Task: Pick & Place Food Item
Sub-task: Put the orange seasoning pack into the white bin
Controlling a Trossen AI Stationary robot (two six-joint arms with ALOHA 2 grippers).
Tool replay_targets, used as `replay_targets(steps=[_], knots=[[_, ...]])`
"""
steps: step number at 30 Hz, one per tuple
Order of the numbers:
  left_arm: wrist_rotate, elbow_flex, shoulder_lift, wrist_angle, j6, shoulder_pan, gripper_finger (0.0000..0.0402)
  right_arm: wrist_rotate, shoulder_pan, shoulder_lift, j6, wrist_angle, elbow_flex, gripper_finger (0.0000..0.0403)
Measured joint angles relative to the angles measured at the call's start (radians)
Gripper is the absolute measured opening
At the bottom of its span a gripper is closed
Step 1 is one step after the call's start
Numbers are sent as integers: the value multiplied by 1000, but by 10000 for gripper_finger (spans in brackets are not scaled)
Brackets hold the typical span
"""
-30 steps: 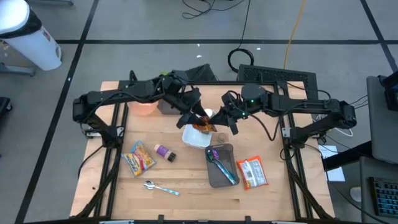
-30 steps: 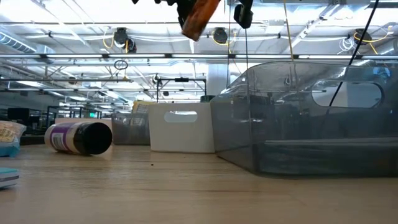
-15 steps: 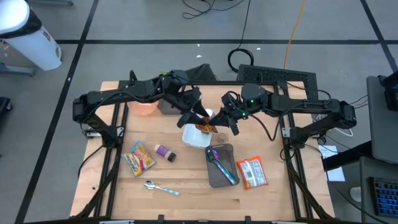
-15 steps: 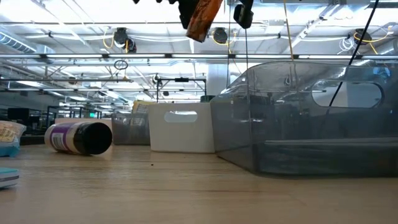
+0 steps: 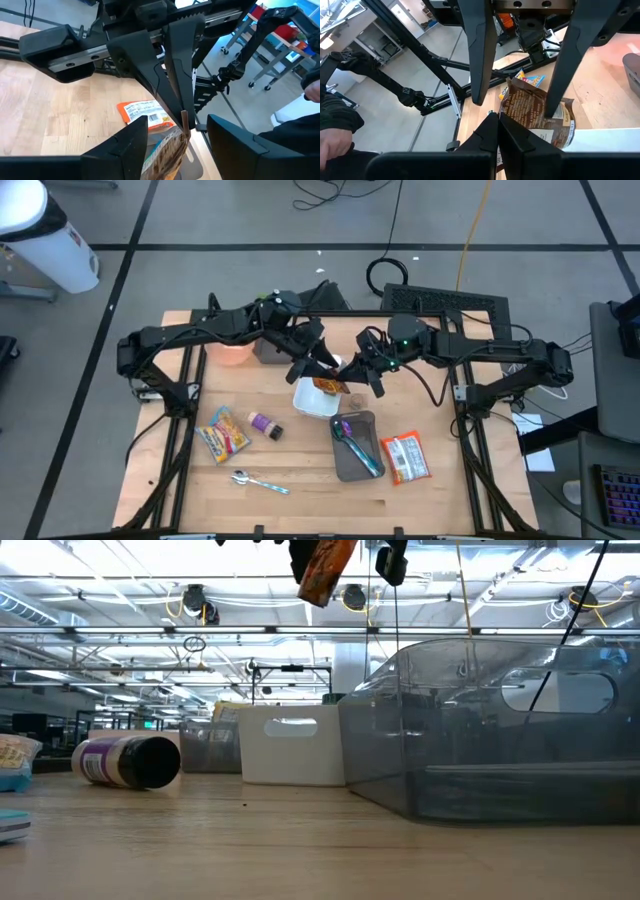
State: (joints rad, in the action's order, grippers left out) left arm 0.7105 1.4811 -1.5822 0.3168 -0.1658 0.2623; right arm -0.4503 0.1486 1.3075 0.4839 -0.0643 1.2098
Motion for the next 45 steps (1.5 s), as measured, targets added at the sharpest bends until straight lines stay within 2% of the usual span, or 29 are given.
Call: replay_targets(steps=[17,23,27,39,41,45], knots=[[3,0,0,-4,38,-1,8,0,0,0,-1,-3,-1,0],[3,0,1,-6,60,-1,4,0,0,-1,-2,-3,-1,0],[2,0,1,-6,65,0,4,1,0,-1,0,-3,-1,15],[-6,-2,18,3,54,43,2,10,15,-5,-14,0,-1,134],[-7,-2,29,-2,53,59,2,44,16,-9,-28,-10,-1,147],[-10,-2,60,1,48,94,2,189,15,-25,-78,-61,-4,160]])
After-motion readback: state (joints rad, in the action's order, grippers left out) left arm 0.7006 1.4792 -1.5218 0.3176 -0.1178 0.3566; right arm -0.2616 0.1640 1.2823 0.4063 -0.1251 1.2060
